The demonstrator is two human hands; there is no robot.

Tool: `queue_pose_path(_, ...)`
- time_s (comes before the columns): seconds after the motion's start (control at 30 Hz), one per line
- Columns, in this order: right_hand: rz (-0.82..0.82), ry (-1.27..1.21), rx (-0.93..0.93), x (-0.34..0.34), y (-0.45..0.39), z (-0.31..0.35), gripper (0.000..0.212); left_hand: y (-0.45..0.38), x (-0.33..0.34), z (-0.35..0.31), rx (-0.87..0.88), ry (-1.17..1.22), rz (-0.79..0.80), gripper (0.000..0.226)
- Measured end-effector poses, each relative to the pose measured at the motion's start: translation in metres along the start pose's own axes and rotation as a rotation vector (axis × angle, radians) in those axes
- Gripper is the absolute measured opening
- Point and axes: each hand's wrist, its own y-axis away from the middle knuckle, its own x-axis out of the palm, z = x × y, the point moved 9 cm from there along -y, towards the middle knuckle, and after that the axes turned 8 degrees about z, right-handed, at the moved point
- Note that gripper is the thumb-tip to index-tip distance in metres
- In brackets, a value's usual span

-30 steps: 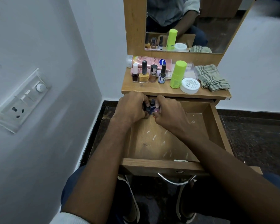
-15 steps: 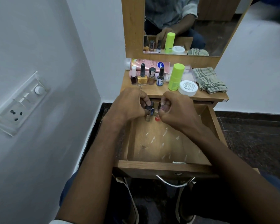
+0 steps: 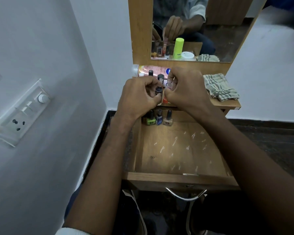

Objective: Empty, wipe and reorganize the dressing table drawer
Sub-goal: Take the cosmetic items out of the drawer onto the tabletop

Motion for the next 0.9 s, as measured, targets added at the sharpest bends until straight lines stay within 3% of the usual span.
queue_pose_path(0.2, -0.049, 0.017, 0.004, 0.005, 0.001, -0.004, 0.011, -0.007, 0.004, 0.008, -0.048, -0.065, -0.076, 0.031)
queue_pose_path(0.6, -0.112, -0.063, 0.019, 0.029, 0.023, -0.003, 0.053, 0.003, 0.015, 0.018, -0.089, -0.141, -0.122, 0.052)
queue_pose_path(0.9, -0.125, -0.066, 0.040, 0.034, 0.023, -0.008, 0.061, 0.006, 0.015, 0.011, -0.037, -0.210, -0.168, 0.053)
